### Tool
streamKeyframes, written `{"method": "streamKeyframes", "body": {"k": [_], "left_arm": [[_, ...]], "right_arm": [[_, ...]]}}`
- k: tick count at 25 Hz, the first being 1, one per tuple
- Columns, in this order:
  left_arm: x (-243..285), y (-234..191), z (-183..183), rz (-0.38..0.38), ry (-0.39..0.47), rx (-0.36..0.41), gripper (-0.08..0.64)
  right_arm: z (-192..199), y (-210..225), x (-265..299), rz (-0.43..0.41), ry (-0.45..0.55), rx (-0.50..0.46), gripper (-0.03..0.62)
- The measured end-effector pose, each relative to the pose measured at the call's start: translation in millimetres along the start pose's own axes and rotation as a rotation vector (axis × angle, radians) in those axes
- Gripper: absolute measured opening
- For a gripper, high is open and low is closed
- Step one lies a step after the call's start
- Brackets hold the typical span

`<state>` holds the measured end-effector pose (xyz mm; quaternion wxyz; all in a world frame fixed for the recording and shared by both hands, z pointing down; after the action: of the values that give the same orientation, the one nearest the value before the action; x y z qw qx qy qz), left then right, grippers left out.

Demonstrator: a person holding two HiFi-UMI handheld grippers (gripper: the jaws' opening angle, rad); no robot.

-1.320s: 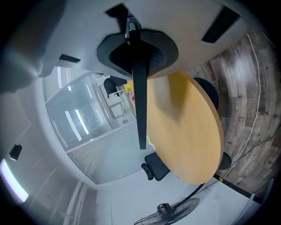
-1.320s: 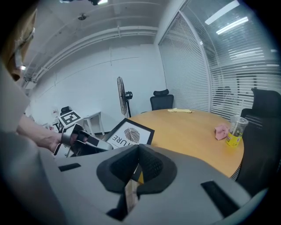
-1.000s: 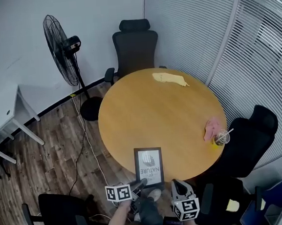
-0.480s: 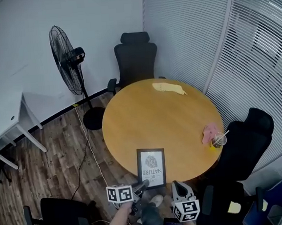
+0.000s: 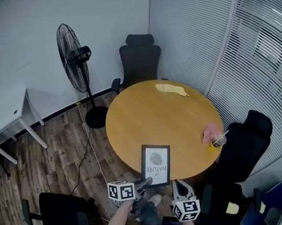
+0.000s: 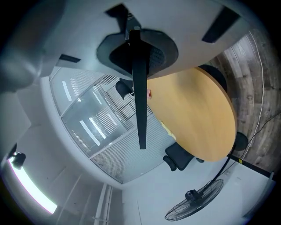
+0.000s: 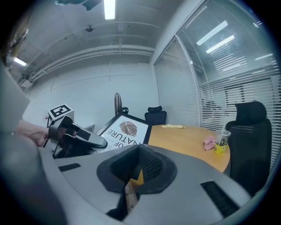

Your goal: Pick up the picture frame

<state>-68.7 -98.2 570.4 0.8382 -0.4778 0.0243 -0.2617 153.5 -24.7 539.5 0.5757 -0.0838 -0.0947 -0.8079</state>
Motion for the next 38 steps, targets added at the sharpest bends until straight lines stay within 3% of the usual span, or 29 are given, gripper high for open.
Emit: {"method": "streamKeyframes", "body": {"k": [38], "left_arm": [[-16,3,-1,0.048,0.025,-0.03,0.034]], "right_arm": [[-8,-8,-7,0.0,0.02,-0.007,0.012]]}}
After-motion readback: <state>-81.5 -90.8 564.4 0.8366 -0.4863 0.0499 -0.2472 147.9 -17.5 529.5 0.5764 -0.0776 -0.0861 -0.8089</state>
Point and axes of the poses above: the fingertips, and each gripper's own axes: x forward along the fingers, y to its right, z out of its underside, the point moved 10 cm from there along -x, backward along the fingers
